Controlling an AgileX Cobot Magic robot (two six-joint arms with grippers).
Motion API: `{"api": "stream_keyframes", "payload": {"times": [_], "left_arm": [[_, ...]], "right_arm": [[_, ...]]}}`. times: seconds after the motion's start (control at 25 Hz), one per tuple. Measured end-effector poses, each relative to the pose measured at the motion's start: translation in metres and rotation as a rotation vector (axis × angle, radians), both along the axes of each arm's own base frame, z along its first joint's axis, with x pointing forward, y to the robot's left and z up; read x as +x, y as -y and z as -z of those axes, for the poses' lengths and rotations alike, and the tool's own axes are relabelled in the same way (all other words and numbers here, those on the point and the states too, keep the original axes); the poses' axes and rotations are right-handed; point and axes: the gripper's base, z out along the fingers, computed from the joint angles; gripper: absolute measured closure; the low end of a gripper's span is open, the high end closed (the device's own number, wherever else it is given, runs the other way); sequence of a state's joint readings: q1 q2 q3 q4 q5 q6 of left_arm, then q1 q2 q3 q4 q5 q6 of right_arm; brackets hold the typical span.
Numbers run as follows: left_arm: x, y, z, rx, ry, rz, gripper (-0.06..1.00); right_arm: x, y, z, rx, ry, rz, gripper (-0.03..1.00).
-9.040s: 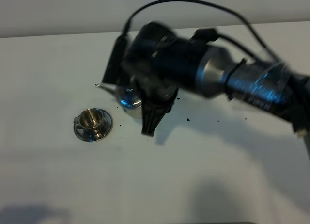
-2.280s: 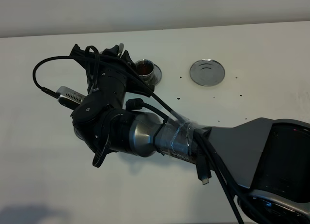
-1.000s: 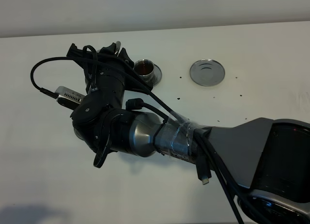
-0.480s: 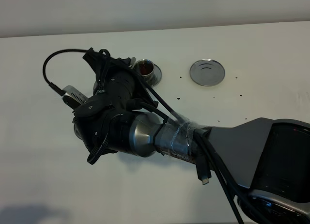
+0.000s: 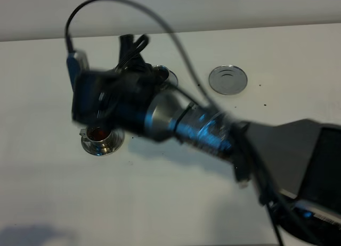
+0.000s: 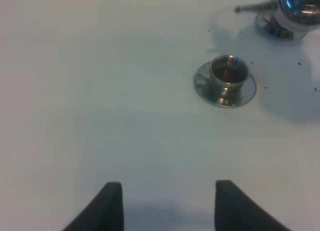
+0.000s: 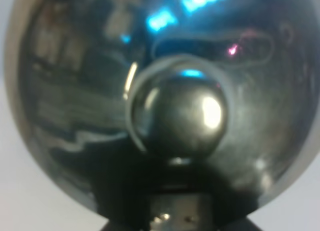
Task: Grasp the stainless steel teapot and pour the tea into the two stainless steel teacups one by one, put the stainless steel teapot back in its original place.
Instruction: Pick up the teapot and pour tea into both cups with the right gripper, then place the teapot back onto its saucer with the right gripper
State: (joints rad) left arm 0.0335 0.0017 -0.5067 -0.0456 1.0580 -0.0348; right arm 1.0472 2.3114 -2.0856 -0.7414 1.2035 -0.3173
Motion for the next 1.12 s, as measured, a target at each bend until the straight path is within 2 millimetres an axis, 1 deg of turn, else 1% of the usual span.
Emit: {"api": "stream_keyframes", "payload": {"times": [0.2,0.36,0.44,0.64,0.8,0.92,1.12], "left_arm": [[0.000,0.000,0.000,0.000,0.000,0.000,0.49],[0.000,0.000,0.000,0.000,0.000,0.000,0.49],[0.000,0.000,0.000,0.000,0.000,0.000,0.49],[0.000,0.000,0.000,0.000,0.000,0.000,0.49],[0.000,0.000,0.000,0.000,0.000,0.000,0.49],[0.000,0.000,0.000,0.000,0.000,0.000,0.49],[0.000,0.000,0.000,0.001,0.000,0.000,0.49]], "right_arm": [[0.016,0.024,-0.007,0.236,-0.230,0.206,0.79],[0.021,0.035,-0.010,0.355,-0.355,0.297,0.79],[0.016,0.041,-0.013,0.366,-0.391,0.315,0.79],[-0.005,0.064,-0.001,0.307,-0.475,0.353,0.79],[-0.015,0.065,0.015,0.376,-0.533,0.346,0.79],[-0.018,0.062,0.029,0.437,-0.545,0.330,0.79],[-0.018,0.061,0.041,0.491,-0.531,0.305,0.79]]}}
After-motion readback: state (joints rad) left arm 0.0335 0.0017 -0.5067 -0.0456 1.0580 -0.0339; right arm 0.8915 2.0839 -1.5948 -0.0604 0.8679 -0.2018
